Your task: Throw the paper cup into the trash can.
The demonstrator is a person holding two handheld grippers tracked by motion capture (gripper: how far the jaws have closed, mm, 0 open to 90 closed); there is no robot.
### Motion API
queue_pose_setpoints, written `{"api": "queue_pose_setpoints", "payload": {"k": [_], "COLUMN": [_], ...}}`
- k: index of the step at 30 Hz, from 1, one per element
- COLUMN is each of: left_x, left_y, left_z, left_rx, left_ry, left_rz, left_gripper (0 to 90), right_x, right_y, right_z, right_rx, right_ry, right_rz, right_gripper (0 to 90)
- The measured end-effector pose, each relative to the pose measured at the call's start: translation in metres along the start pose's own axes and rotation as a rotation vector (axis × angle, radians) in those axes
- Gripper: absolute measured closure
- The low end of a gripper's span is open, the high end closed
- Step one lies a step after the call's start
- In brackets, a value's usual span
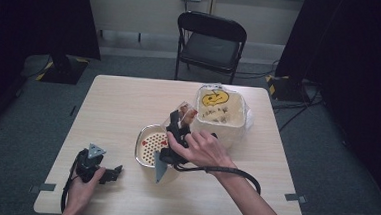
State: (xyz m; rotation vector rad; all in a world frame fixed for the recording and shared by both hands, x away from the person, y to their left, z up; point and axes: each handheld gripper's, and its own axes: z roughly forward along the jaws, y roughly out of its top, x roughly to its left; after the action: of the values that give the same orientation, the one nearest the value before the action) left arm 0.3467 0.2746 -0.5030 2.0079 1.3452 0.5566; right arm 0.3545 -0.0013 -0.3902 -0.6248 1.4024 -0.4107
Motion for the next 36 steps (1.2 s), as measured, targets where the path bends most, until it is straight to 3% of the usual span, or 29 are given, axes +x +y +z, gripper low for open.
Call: {"api": "queue_pose_setpoints", "payload": {"k": [2, 4, 7, 23, 25, 26, 28, 30, 32, 36], "left_x": [0.0, 0.0, 0.0, 0.0, 0.0, 0.0, 0.0, 0.0, 0.0, 0.0], "left_y": [0.0, 0.0, 0.0, 0.0, 0.0, 0.0, 0.0, 0.0, 0.0, 0.0], "left_z": [0.0, 0.0, 0.0, 0.0, 0.0, 0.0, 0.0, 0.0, 0.0, 0.0], "left_rx": [0.0, 0.0, 0.0, 0.0, 0.0, 0.0, 0.001, 0.0, 0.0, 0.0], "left_ry": [0.0, 0.0, 0.0, 0.0, 0.0, 0.0, 0.0, 0.0, -0.001, -0.001], "left_rz": [0.0, 0.0, 0.0, 0.0, 0.0, 0.0, 0.003, 0.002, 0.0, 0.0], "left_gripper": [0.0, 0.0, 0.0, 0.0, 0.0, 0.0, 0.0, 0.0, 0.0, 0.0], "right_x": [0.001, 0.002, 0.003, -0.001, 0.0, 0.0, 0.0, -0.003, -0.006, -0.009], "right_y": [0.0, 0.001, 0.003, 0.0, 0.0, -0.001, -0.002, -0.005, -0.01, -0.015], "right_z": [0.0, 0.0, -0.001, -0.002, -0.002, -0.001, -0.001, 0.0, 0.001, -0.001], "right_rx": [0.0, 0.0, 0.014, 0.034, 0.029, 0.025, 0.025, 0.02, 0.023, 0.041], "right_ry": [-0.012, -0.009, -0.018, -0.027, -0.014, 0.016, 0.021, 0.058, 0.076, 0.03], "right_rz": [-0.042, -0.04, -0.096, -0.096, -0.064, 0.013, 0.032, 0.127, 0.185, 0.24], "right_gripper": [48.8, 48.8, 49.0, 49.2, 49.3, 49.4, 49.4, 49.4, 49.5, 50.5]}}
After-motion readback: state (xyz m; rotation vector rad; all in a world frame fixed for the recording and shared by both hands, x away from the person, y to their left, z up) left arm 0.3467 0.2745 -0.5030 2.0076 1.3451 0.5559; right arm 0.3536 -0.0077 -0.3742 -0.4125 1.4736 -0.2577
